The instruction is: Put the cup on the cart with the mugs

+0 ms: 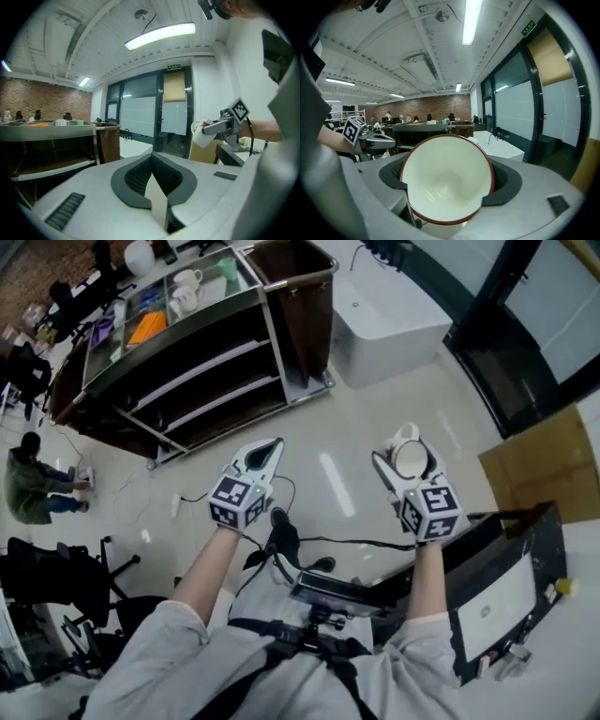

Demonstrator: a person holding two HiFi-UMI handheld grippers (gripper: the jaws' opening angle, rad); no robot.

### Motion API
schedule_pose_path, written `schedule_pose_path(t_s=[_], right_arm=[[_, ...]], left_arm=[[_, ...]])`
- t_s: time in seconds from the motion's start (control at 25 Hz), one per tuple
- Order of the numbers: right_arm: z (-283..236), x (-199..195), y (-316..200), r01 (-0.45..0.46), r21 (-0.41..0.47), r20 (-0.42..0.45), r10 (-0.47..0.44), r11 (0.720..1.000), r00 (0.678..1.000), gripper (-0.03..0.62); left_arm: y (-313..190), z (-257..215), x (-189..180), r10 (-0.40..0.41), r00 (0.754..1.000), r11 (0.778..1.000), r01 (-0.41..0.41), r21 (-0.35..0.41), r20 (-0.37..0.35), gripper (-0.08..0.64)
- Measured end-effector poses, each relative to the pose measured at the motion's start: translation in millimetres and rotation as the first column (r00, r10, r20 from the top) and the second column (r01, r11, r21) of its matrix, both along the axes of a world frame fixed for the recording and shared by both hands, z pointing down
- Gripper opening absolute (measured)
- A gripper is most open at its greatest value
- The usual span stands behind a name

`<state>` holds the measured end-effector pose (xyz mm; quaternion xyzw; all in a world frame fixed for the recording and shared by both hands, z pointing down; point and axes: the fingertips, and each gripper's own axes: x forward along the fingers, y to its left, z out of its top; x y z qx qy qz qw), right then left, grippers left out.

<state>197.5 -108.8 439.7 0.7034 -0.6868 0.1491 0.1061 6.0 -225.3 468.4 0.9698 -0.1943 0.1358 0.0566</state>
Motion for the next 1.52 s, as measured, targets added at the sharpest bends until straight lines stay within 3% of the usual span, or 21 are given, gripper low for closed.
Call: schedule_pose_path(t_s=[0.36,0.6,1.08,1.32,1.52], right_arm=[[1.8,-63.0,-138.8,0.210,-0.019,0.000,-0.210,0.977,0.978,0.435],[2.5,-98.0,-217.7,0.275,-0.024,0.005,-0.275,0.961,0.962,0.434],[-18.1,-152.8,-342.3,0.363,-0.002,-0.015,-0.363,0.932,0.932,0.434],[-33.1,-167.5,-394.2,0.447,-0.003,-0.014,-0.447,0.895,0.895,0.434],[-39.8,-170.0,-445.5,0.519,0.005,-0.010,-0.519,0.855,0.855,0.434]], left_arm=[[-102.0,4.3,-79.4,-0.205,0.979,0.979,0.205,-0.019,-0.010,0.000],[-164.0,3.4,-111.5,-0.249,0.968,0.968,0.248,-0.022,-0.024,0.000],[-262.5,-30.0,-149.5,-0.260,0.963,0.965,0.262,0.010,-0.069,0.000],[-297.4,-37.3,-159.7,-0.323,0.944,0.946,0.324,0.003,-0.073,0.000],[-330.0,-42.2,-162.5,-0.402,0.913,0.915,0.403,0.001,-0.077,0.000]])
